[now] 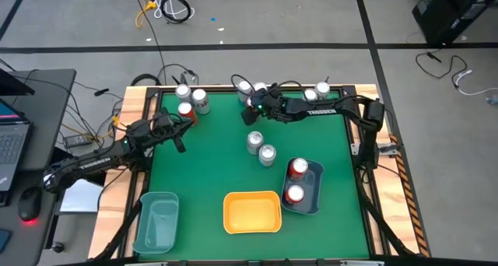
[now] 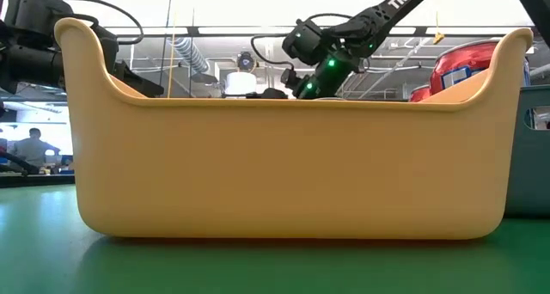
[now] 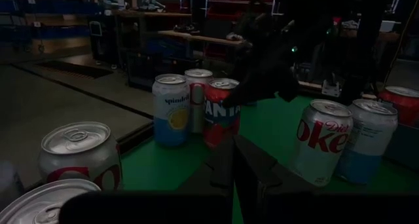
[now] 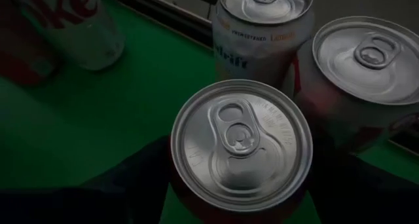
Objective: Sort soda cans
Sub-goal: Put the red soda can into the blue bin
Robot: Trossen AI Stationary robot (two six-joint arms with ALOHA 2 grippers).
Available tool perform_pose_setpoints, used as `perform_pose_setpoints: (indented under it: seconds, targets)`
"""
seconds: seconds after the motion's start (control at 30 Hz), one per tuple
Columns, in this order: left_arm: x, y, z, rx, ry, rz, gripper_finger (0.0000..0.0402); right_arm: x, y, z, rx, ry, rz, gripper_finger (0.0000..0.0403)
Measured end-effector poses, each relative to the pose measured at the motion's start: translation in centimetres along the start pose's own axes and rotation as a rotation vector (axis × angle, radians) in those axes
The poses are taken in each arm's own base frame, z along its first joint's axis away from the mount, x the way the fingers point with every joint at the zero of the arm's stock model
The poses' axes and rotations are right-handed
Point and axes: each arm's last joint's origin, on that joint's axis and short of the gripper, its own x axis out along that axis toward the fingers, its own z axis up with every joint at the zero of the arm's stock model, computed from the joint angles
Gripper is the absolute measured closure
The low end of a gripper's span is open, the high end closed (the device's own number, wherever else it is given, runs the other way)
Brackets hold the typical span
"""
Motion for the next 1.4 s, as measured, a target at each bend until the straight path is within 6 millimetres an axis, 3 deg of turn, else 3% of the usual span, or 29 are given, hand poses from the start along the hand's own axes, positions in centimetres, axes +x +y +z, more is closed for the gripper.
perform_pose_setpoints:
  seconds: [0.07, 0.17, 0.37, 0.5, 0.7, 1.0, 1.17, 1.4]
  targets:
    - [0.0, 0.0, 0.0, 0.0, 0.001, 0.0, 0.0389, -1.0, 0.2, 0.5, -0.017, -0.009, 0.028, 0.0114]
    - [0.0, 0.0, 0.0, -0.001, 0.0, 0.0, 0.0389, -4.2, 0.4, 1.8, -0.037, -0.022, 0.087, 0.0114]
    - [0.0, 0.0, 0.0, -0.001, -0.001, -0.001, 0.0389, -14.5, 0.4, 2.7, -0.095, -0.016, 0.141, 0.0114]
    - [0.0, 0.0, 0.0, -0.005, -0.004, 0.0, 0.0389, -21.8, -0.4, 1.1, -0.083, 0.001, 0.129, 0.0114]
    - [0.0, 0.0, 0.3, -0.005, -0.032, -0.003, 0.0389, -28.6, -1.7, -2.9, -0.039, 0.077, 0.105, 0.0114]
    - [0.0, 0.0, 0.4, -0.006, -0.039, -0.004, 0.0389, -33.0, -2.9, -7.0, -0.017, 0.197, 0.091, 0.0114]
    - [0.0, 0.0, 0.4, -0.007, -0.039, -0.004, 0.0389, -34.3, -3.5, -8.9, 0.006, 0.257, 0.023, 0.0114]
    - [0.0, 0.0, 0.4, -0.008, -0.039, -0.004, 0.0389, -34.6, -2.2, -11.8, 0.051, 0.277, 0.033, 0.0114]
